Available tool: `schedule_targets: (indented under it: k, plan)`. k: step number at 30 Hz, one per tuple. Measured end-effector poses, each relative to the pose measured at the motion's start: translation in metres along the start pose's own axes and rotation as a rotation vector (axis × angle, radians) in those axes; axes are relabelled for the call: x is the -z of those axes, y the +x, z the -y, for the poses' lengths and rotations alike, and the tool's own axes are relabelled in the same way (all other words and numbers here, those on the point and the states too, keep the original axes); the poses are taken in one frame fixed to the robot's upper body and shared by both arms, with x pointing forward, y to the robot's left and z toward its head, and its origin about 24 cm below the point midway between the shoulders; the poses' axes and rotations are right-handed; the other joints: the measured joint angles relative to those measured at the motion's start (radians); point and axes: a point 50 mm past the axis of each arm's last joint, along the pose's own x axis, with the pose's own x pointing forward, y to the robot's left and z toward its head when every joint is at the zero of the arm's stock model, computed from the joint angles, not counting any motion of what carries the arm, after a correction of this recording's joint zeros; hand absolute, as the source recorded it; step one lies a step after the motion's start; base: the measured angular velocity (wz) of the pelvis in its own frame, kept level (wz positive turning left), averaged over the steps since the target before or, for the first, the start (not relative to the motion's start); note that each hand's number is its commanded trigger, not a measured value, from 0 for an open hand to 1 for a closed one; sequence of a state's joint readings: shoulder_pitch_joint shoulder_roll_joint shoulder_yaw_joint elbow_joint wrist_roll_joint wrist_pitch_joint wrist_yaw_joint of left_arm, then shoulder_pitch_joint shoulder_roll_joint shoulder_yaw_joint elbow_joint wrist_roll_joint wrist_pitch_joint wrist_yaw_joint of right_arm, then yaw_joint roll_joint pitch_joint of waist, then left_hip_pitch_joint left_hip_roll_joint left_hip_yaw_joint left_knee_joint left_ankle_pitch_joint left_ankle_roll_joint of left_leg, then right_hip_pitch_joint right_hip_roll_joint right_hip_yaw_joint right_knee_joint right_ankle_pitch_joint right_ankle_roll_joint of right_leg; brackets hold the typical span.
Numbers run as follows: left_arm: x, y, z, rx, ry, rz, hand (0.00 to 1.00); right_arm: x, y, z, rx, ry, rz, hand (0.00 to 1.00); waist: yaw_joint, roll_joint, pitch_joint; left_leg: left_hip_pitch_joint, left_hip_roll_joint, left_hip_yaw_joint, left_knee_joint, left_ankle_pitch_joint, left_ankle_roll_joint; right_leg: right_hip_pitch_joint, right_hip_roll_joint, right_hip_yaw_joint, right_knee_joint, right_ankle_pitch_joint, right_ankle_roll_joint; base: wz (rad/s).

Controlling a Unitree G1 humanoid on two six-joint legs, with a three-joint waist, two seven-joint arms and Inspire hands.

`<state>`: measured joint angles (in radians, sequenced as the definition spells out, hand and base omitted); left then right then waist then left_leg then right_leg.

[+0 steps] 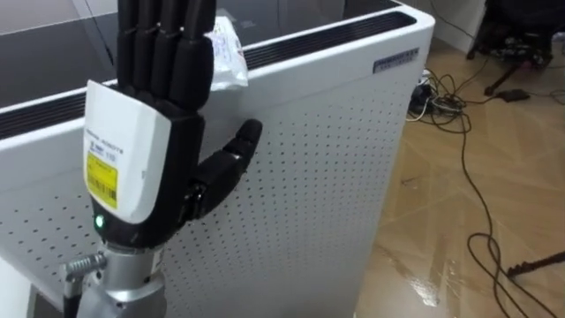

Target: Pick garbage

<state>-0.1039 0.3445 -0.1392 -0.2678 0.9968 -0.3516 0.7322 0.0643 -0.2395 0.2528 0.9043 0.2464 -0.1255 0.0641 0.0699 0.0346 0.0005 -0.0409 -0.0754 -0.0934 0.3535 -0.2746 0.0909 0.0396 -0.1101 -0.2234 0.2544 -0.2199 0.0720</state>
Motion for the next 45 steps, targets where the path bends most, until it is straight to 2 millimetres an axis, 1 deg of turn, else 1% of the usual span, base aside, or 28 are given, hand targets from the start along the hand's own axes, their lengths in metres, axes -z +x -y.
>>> schedule_targets:
  k: [2, 4, 5, 7, 8, 10, 14, 17, 20, 21, 22, 23, 24, 26, 27, 31, 32, 36, 39, 45]
  plan:
    - [-0.002, -0.001, -0.001, 0.015, 0.001, 0.001, 0.00, 0.003, 0.000, 0.000, -0.003, -0.011, -0.015, 1.00, 0.015, 0.001, -0.0007, 0.018, 0.000, -0.007, -0.013, 0.000, 0.000, 0.025, 0.003, -0.003, -0.024, 0.006, 0.001, 0.09]
    - [-0.003, 0.000, -0.001, 0.031, -0.002, 0.008, 0.00, 0.006, -0.001, 0.000, -0.006, -0.016, -0.030, 1.00, 0.018, 0.001, -0.0010, 0.025, -0.002, -0.022, -0.018, 0.000, 0.000, 0.047, 0.005, -0.017, -0.049, 0.011, 0.002, 0.20]
    - [-0.005, 0.001, -0.002, 0.033, -0.003, 0.018, 0.00, 0.006, 0.000, 0.000, -0.013, -0.017, -0.031, 1.00, 0.021, 0.001, -0.0010, 0.026, -0.002, -0.028, -0.022, 0.001, -0.001, 0.052, 0.006, -0.026, -0.057, 0.012, 0.002, 0.15]
    - [-0.007, 0.003, -0.004, 0.039, -0.003, 0.031, 0.00, 0.006, 0.000, -0.001, -0.024, -0.022, -0.031, 1.00, 0.024, 0.001, -0.0009, 0.030, -0.003, -0.035, -0.030, 0.002, -0.004, 0.061, 0.007, -0.031, -0.070, 0.013, 0.002, 0.12]
    - [-0.007, 0.003, -0.005, 0.045, 0.000, 0.036, 0.00, 0.006, 0.000, -0.001, -0.027, -0.024, -0.031, 1.00, 0.035, 0.003, -0.0003, 0.033, -0.003, -0.039, -0.032, 0.004, -0.006, 0.066, 0.008, -0.033, -0.072, 0.013, 0.002, 0.08]
    - [-0.007, 0.002, -0.006, 0.060, 0.021, 0.059, 0.00, 0.007, -0.001, -0.001, -0.035, -0.028, -0.033, 1.00, 0.041, 0.006, -0.0007, 0.034, -0.004, -0.048, -0.035, 0.005, -0.007, 0.073, 0.009, -0.042, -0.075, 0.013, 0.001, 0.11]
    - [-0.008, 0.000, -0.015, 0.067, 0.056, 0.080, 0.00, 0.007, -0.001, 0.000, -0.040, -0.044, -0.034, 1.00, 0.048, 0.016, 0.0002, 0.037, -0.005, -0.056, -0.036, 0.006, -0.010, 0.080, 0.012, -0.042, -0.088, 0.013, 0.001, 0.09]
    - [-0.008, -0.002, -0.023, 0.066, 0.077, 0.075, 0.00, 0.007, -0.001, -0.001, -0.053, -0.060, -0.036, 1.00, 0.054, 0.017, -0.0003, 0.038, -0.004, -0.061, -0.049, 0.009, -0.014, 0.077, 0.012, -0.052, -0.088, 0.013, 0.001, 0.02]
    - [-0.010, -0.002, -0.026, 0.075, 0.082, 0.083, 0.00, 0.008, -0.002, 0.000, -0.055, -0.062, -0.040, 1.00, 0.073, 0.015, 0.0002, 0.036, -0.005, -0.076, -0.049, 0.009, -0.014, 0.077, 0.012, -0.055, -0.087, 0.013, 0.001, 0.09]
    - [-0.010, -0.001, -0.027, 0.077, 0.082, 0.087, 0.08, 0.008, -0.002, 0.001, -0.055, -0.063, -0.038, 1.00, 0.078, 0.014, 0.0005, 0.036, -0.006, -0.081, -0.049, 0.009, -0.014, 0.078, 0.013, -0.055, -0.087, 0.013, 0.001, 0.14]
    - [-0.010, -0.001, -0.027, 0.078, 0.082, 0.088, 0.22, 0.008, -0.002, 0.001, -0.056, -0.063, -0.036, 1.00, 0.080, 0.013, 0.0004, 0.036, -0.006, -0.084, -0.049, 0.009, -0.014, 0.079, 0.013, -0.056, -0.087, 0.013, 0.001, 0.13]
    - [-0.010, -0.001, -0.027, 0.084, 0.084, 0.090, 0.47, 0.007, -0.002, 0.001, -0.058, -0.064, -0.033, 1.00, 0.083, 0.012, 0.0003, 0.035, -0.007, -0.087, -0.048, 0.009, -0.014, 0.080, 0.013, -0.056, -0.087, 0.013, 0.001, 0.09]
    - [-0.009, -0.001, -0.027, 0.087, 0.086, 0.092, 0.59, 0.006, -0.002, 0.000, -0.059, -0.064, -0.031, 1.00, 0.085, 0.012, 0.0004, 0.035, -0.007, -0.088, -0.048, 0.009, -0.014, 0.080, 0.014, -0.056, -0.087, 0.013, 0.001, 0.06]
    - [-0.009, -0.001, -0.028, 0.093, 0.090, 0.093, 0.89, 0.006, -0.001, 0.000, -0.061, -0.064, -0.029, 1.00, 0.092, 0.011, 0.0007, 0.034, -0.007, -0.090, -0.047, 0.009, -0.014, 0.081, 0.014, -0.058, -0.087, 0.013, 0.001, 0.02]
    - [-0.009, 0.000, -0.028, 0.094, 0.092, 0.093, 1.00, 0.005, -0.001, 0.000, -0.061, -0.064, -0.028, 1.00, 0.094, 0.011, 0.0008, 0.033, -0.008, -0.092, -0.047, 0.009, -0.014, 0.081, 0.014, -0.062, -0.087, 0.013, 0.001, 0.04]
    - [-0.008, -0.002, -0.028, 0.122, 0.098, 0.093, 1.00, 0.004, -0.001, 0.000, -0.066, -0.065, -0.023, 1.00, 0.096, 0.009, 0.0018, 0.033, -0.009, -0.099, -0.047, 0.010, -0.015, 0.083, 0.014, -0.069, -0.087, 0.013, 0.001, 0.05]
    - [-0.008, -0.004, -0.027, 0.135, 0.099, 0.090, 1.00, 0.004, -0.001, 0.000, -0.069, -0.065, -0.022, 1.00, 0.096, 0.008, 0.0020, 0.033, -0.009, -0.101, -0.047, 0.011, -0.016, 0.084, 0.014, -0.077, -0.087, 0.013, 0.001, 0.06]
    - [-0.007, -0.010, -0.026, 0.192, 0.103, 0.070, 1.00, 0.004, -0.001, 0.000, -0.078, -0.067, -0.022, 1.00, 0.100, 0.008, 0.0022, 0.035, -0.009, -0.107, -0.047, 0.011, -0.017, 0.089, 0.014, -0.079, -0.087, 0.013, 0.001, 0.05]
    - [-0.002, -0.007, -0.031, 0.166, 0.136, 0.061, 1.00, 0.004, -0.002, 0.000, -0.086, -0.068, -0.022, 1.00, 0.099, 0.010, 0.0010, 0.038, -0.008, -0.108, -0.048, 0.012, -0.018, 0.093, 0.015, -0.079, -0.088, 0.013, 0.001, 0.01]
    - [0.002, -0.008, -0.033, 0.150, 0.156, 0.042, 1.00, 0.004, -0.002, 0.002, -0.095, -0.072, -0.024, 1.00, 0.099, 0.009, 0.0030, 0.052, -0.008, -0.108, -0.052, 0.012, -0.018, 0.108, 0.014, -0.080, -0.088, 0.013, 0.001, 0.00]
